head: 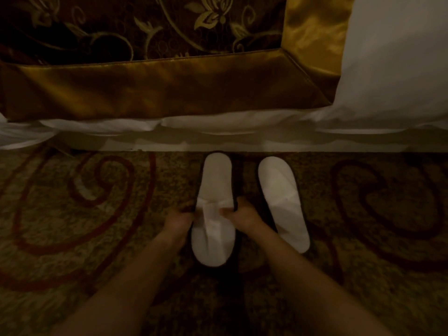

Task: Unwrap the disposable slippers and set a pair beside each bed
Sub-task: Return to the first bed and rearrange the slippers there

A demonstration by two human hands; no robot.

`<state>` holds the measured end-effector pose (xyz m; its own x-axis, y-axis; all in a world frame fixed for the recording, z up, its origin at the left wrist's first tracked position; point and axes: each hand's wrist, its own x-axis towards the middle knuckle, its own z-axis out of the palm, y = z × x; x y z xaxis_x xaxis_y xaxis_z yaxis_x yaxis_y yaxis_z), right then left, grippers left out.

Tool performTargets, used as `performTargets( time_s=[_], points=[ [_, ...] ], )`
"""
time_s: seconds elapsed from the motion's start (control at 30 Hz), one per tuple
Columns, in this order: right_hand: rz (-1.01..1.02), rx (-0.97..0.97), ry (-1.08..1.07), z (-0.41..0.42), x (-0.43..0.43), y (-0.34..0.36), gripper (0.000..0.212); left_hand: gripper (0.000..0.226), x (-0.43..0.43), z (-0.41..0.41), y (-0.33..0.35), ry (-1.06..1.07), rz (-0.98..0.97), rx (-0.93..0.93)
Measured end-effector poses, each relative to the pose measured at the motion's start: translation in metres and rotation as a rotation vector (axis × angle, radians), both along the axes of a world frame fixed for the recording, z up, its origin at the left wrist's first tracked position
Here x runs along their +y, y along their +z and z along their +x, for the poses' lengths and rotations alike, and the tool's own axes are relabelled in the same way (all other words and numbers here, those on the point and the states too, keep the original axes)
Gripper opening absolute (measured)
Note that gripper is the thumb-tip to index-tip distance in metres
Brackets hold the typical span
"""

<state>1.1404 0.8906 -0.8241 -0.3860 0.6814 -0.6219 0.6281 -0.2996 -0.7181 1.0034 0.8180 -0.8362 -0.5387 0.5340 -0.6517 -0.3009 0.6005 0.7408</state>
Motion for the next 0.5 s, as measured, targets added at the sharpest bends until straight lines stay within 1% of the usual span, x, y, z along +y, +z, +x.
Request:
performTargets(
  time_s=[0.07, 0.13, 0.2, 0.23, 0.3, 0.37, 0.43, 0.5],
  points=[
    [0.092, -0.107, 0.025, 0.001, -0.006, -0.008, 0.062, 0.035, 0.001, 0.001, -0.004, 0.007, -0.074, 0.110],
    [0.139, -0.149, 0.057, 0.000, -0.012, -0.012, 0.059, 0.040, 0.001, 0.001, -0.008, -0.027, -0.128, 0.176],
    [0.194, -0.194, 0.119, -0.003, -0.018, -0.013, 0.053, 0.041, 0.002, 0.001, -0.009, -0.142, -0.166, 0.198],
    [0.227, -0.212, 0.146, -0.005, -0.021, -0.014, 0.050, 0.042, 0.002, 0.001, -0.011, -0.207, -0.212, 0.245],
    [0.276, -0.246, 0.174, -0.010, -0.026, -0.015, 0.048, 0.044, 0.001, -0.001, -0.015, -0.335, -0.319, 0.405],
    [0.313, -0.302, 0.203, -0.013, -0.029, -0.018, 0.050, 0.040, 0.000, -0.002, -0.016, -0.399, -0.334, 0.512],
    [0.366, -0.353, 0.248, -0.014, -0.032, -0.022, 0.053, 0.036, 0.000, -0.004, -0.019, -0.431, -0.325, 0.562],
    [0.396, -0.359, 0.293, -0.012, -0.032, -0.024, 0.055, 0.036, 0.001, -0.004, -0.022, -0.479, -0.360, 0.595]
  ],
)
